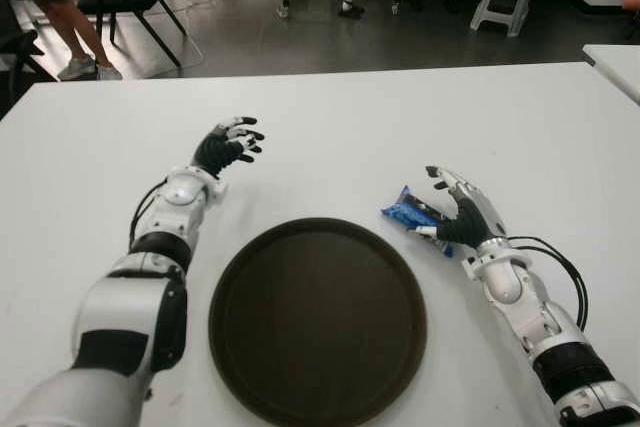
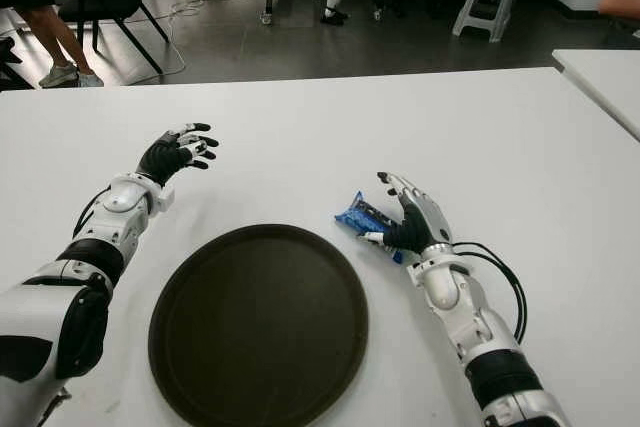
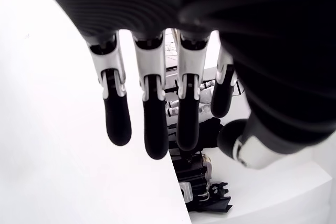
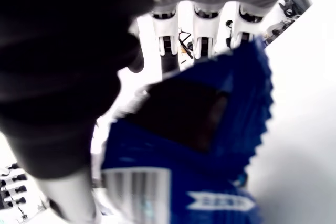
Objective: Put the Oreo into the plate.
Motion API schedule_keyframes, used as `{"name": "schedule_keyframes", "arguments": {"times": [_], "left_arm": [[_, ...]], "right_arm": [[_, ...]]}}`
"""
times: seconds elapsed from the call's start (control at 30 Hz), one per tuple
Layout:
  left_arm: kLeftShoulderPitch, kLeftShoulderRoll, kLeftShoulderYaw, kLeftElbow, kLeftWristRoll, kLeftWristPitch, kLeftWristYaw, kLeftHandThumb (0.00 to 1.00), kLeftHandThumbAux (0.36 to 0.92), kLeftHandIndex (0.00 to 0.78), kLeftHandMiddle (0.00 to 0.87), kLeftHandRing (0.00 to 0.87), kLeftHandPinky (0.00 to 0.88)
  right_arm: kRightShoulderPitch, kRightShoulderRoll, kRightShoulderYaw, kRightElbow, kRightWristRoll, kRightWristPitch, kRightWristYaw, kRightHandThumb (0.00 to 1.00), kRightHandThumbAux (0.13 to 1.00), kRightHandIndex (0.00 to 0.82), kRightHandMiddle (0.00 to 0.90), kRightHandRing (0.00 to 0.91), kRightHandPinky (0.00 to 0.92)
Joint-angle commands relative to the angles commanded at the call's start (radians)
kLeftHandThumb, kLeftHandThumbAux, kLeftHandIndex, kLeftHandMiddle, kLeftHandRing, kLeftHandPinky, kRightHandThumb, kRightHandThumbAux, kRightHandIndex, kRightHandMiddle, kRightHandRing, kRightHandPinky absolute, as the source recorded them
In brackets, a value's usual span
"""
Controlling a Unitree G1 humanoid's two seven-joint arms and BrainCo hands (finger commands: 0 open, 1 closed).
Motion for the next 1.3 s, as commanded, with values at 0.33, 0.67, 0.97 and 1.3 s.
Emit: {"name": "schedule_keyframes", "arguments": {"times": [0.33,0.67,0.97,1.3], "left_arm": [[-0.002,-0.004,-0.003,-0.005,-0.001,-0.005,-0.001,0.08,0.666,0.23,0.353,0.374,0.378],[-0.002,-0.006,-0.001,-0.009,-0.005,-0.004,-0.002,0.103,0.668,0.229,0.349,0.374,0.378],[-0.004,-0.008,0.002,-0.01,-0.008,0.002,0.001,0.098,0.656,0.223,0.348,0.375,0.386],[-0.001,-0.009,0.005,-0.015,-0.011,-0.001,0.0,0.098,0.665,0.228,0.351,0.376,0.383]], "right_arm": [[0.046,-0.071,0.04,-0.213,-0.106,0.167,0.174,0.0,0.801,0.308,0.379,0.393,0.381],[0.089,-0.111,0.052,-0.378,-0.15,0.239,0.28,0.0,0.83,0.36,0.429,0.445,0.416],[0.105,-0.136,0.057,-0.469,-0.178,0.287,0.361,0.0,0.803,0.361,0.416,0.446,0.383],[0.125,-0.144,0.056,-0.554,-0.208,0.327,0.408,0.0,0.774,0.363,0.393,0.416,0.361]]}}
